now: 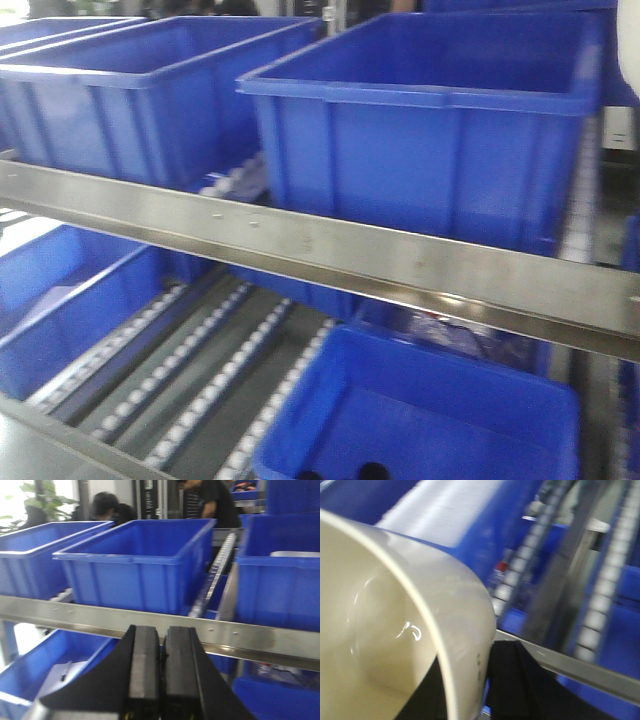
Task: Move white bin to right shelf second layer
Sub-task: 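Drive the base up to the roller shelf, bin raised in right gripper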
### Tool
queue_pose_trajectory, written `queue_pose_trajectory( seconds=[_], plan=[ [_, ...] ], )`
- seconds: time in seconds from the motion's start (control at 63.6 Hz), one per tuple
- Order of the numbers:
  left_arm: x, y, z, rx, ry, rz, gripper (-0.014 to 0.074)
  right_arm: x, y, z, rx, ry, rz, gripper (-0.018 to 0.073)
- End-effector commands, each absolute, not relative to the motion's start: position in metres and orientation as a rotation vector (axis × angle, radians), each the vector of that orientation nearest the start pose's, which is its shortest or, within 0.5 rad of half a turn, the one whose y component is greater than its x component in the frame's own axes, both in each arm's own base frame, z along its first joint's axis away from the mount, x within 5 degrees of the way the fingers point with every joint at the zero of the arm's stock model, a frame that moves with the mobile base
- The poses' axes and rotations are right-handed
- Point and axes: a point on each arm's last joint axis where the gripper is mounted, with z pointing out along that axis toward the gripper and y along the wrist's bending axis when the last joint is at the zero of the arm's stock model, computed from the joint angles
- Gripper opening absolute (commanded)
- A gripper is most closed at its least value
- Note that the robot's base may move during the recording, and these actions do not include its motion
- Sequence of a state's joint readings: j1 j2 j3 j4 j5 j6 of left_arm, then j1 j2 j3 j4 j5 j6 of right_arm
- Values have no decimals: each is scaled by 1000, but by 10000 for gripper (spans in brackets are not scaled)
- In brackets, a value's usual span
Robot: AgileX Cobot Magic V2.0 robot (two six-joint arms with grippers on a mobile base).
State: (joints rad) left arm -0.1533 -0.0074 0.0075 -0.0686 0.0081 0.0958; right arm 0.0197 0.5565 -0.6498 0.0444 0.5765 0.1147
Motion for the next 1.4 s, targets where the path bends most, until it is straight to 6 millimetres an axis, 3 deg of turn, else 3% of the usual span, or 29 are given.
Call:
queue_pose_trajectory(
  seconds=[0.0,1.383],
  plan=[
    [55,-8,208,117,1420,-113,85,109,3,356,117,1833,137,56],
    [55,-8,208,117,1420,-113,85,109,3,356,117,1833,137,56]
  ],
)
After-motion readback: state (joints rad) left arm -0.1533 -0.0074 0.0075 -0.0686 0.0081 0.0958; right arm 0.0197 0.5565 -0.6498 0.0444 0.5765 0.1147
